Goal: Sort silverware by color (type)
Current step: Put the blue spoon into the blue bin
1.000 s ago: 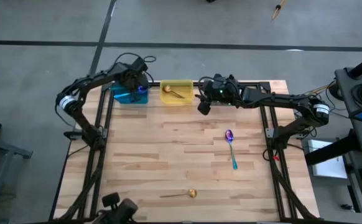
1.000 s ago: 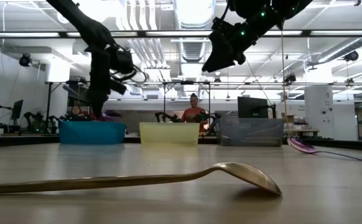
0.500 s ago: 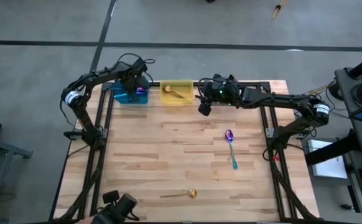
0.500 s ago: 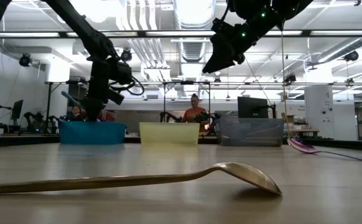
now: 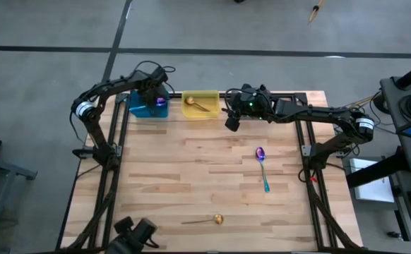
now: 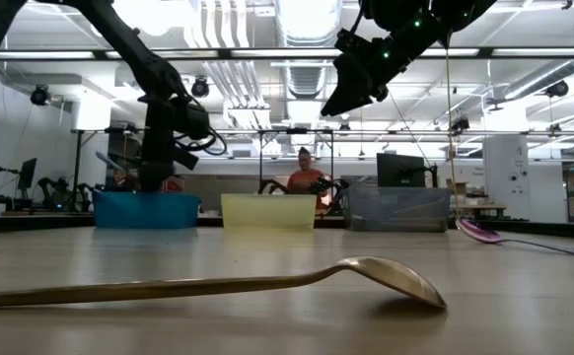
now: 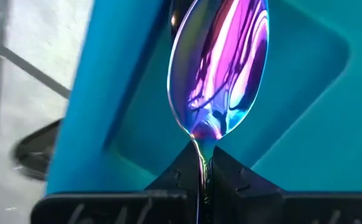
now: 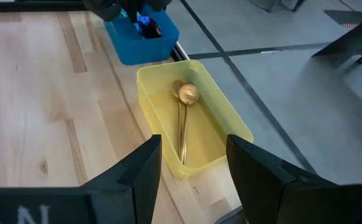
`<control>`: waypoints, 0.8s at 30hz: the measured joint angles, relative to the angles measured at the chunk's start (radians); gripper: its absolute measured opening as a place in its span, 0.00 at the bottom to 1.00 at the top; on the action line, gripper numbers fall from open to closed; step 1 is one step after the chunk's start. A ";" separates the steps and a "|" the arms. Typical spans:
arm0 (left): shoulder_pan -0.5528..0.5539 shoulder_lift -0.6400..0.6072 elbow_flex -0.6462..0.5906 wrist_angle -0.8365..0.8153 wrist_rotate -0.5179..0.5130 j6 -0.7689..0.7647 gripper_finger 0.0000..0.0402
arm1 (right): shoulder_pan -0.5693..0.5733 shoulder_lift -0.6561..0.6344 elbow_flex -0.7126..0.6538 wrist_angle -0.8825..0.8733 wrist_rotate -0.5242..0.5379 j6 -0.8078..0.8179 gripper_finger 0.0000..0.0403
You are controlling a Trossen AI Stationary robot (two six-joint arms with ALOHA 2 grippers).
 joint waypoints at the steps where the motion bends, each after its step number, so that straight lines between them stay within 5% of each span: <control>1: 0.000 0.007 0.000 0.005 0.017 -0.019 0.00 | 0.000 0.000 0.000 0.000 0.000 0.000 0.42; 24: 0.001 0.030 -0.001 0.123 0.024 -0.098 0.00 | 0.000 0.000 -0.002 -0.001 -0.004 0.047 0.42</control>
